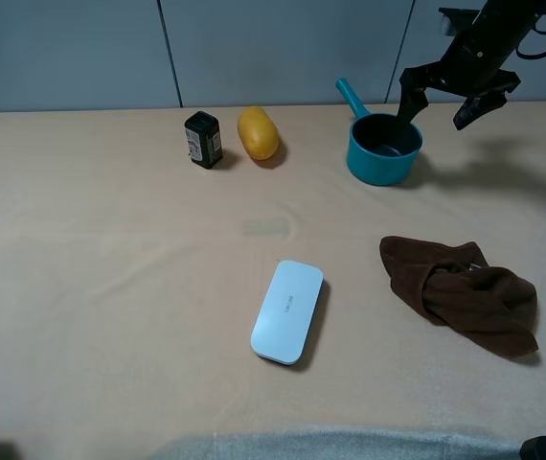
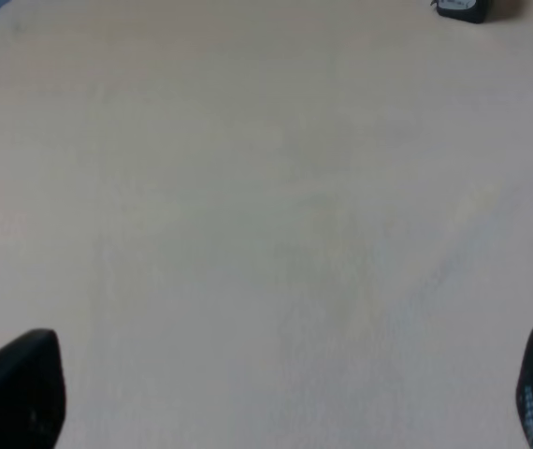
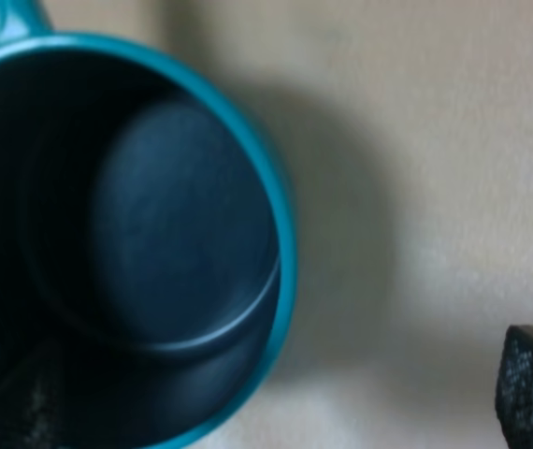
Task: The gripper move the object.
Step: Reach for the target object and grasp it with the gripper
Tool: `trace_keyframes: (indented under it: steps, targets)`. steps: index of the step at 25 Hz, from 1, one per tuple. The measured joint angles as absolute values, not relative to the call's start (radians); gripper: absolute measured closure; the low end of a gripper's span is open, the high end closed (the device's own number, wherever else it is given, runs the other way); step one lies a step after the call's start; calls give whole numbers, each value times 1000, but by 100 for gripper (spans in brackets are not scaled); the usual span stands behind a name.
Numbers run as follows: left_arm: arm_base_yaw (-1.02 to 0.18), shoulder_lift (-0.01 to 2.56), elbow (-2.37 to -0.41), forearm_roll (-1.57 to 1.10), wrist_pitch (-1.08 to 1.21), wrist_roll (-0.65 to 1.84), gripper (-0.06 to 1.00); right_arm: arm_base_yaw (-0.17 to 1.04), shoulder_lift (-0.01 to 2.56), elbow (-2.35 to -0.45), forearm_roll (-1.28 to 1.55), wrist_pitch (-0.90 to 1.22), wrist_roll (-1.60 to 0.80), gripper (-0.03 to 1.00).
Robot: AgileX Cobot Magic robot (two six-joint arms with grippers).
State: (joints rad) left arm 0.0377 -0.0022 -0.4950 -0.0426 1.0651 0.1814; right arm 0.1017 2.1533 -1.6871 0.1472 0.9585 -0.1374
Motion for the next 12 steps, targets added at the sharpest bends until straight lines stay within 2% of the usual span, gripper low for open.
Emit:
trace_keyframes:
  steps: [12]
  targets:
    - [38,-2,-495,-43,1065,181,-2,102,2233,-1705,146,889,-137,28]
